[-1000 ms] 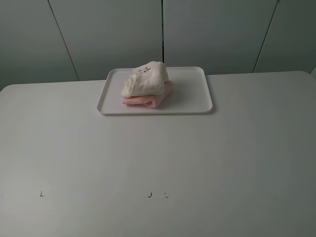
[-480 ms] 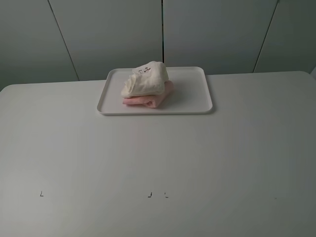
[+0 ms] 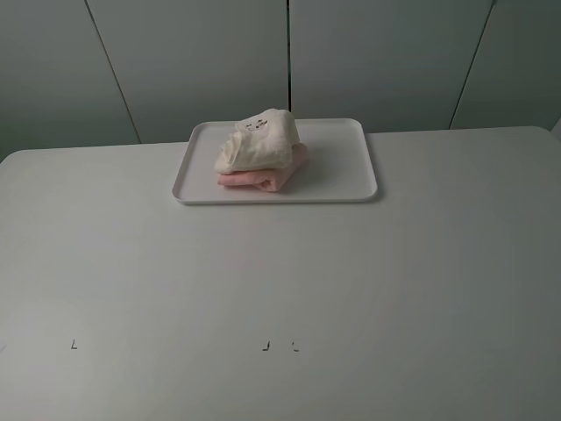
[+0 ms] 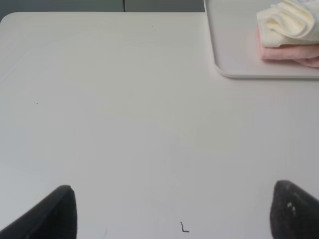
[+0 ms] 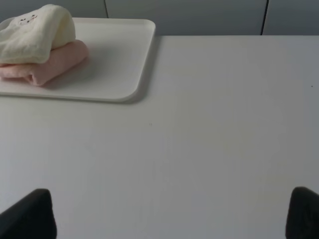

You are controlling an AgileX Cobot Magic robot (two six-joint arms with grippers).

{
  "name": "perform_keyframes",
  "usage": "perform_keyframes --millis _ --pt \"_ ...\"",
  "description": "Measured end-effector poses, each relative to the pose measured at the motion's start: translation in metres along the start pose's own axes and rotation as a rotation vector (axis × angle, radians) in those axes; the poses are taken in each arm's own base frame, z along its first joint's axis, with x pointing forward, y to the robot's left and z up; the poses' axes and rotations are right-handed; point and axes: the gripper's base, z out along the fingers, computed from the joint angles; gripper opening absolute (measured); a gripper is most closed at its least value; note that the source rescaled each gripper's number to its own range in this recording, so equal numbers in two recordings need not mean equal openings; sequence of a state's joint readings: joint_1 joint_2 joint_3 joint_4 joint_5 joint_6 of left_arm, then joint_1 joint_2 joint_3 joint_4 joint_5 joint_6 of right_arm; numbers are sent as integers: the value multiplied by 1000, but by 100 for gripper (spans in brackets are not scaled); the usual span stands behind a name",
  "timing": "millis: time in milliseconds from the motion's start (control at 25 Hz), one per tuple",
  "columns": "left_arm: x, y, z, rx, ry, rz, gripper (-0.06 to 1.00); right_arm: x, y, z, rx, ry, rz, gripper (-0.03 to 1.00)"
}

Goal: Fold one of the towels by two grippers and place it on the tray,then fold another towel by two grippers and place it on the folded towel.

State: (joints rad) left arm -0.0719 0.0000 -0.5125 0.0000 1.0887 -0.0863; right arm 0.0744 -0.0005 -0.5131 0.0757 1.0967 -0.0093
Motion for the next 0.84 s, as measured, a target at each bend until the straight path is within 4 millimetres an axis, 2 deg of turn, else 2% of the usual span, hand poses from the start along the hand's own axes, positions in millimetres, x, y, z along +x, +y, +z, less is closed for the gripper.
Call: perform_keyframes --millis 840 --pt "0 0 0 0 0 0 100 0 1 0 -12 0 6 100"
